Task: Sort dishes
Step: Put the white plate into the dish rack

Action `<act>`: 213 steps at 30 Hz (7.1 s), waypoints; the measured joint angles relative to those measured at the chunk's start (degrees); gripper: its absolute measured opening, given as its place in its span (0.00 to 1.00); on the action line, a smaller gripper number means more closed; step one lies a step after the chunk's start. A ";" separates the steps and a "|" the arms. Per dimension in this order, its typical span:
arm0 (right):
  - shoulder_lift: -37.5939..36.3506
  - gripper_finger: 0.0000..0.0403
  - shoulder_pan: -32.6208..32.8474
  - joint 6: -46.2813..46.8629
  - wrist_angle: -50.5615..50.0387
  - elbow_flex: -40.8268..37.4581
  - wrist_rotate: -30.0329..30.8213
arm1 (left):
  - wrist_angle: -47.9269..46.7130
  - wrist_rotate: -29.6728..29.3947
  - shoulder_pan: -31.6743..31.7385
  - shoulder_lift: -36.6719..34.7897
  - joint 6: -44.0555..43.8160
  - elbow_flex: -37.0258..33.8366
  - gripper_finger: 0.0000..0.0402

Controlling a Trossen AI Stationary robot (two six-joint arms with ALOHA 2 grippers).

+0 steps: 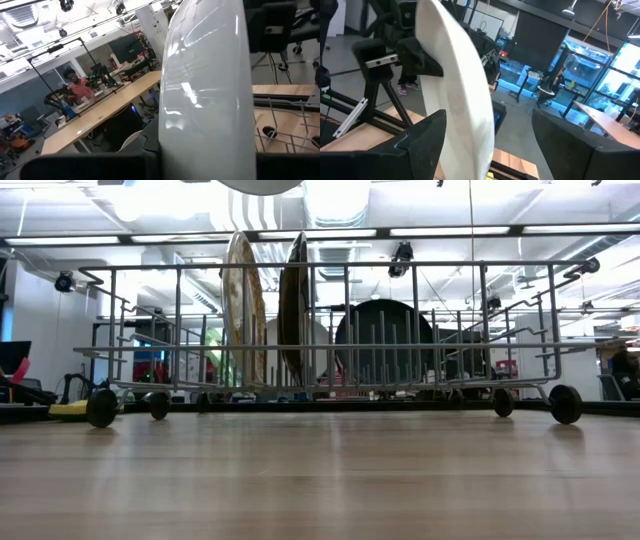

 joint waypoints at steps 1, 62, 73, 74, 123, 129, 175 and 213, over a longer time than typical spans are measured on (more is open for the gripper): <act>0.38 0.70 0.00 0.28 0.28 0.00 -0.01 | -0.06 0.02 0.00 0.48 0.02 0.33 0.12; 0.48 0.03 0.39 -8.06 1.07 -0.02 0.12 | -3.55 4.17 0.46 4.28 1.64 3.92 0.59; -2.31 0.01 -0.33 -8.35 -1.75 -0.02 1.85 | -4.83 8.62 -0.86 2.19 2.09 3.87 0.59; -2.65 0.01 -0.33 -8.70 -2.03 -0.02 2.11 | -5.01 8.68 -0.94 2.04 2.07 3.87 0.59; -9.85 0.00 -6.73 -85.48 -44.43 0.04 -6.37 | -8.44 9.57 -11.54 -2.94 1.31 3.87 0.59; -7.95 0.00 -6.78 -86.02 -46.64 0.04 -6.20 | -9.50 8.46 -11.54 -2.98 1.24 3.87 0.59; 3.04 0.00 -6.62 -87.08 -48.07 0.07 -6.18 | -10.90 8.17 -11.50 -2.98 -2.04 3.81 0.59; 2.99 0.10 -6.62 -84.57 -48.84 -0.13 -5.52 | -12.97 8.24 -11.50 -2.94 -4.80 3.77 0.59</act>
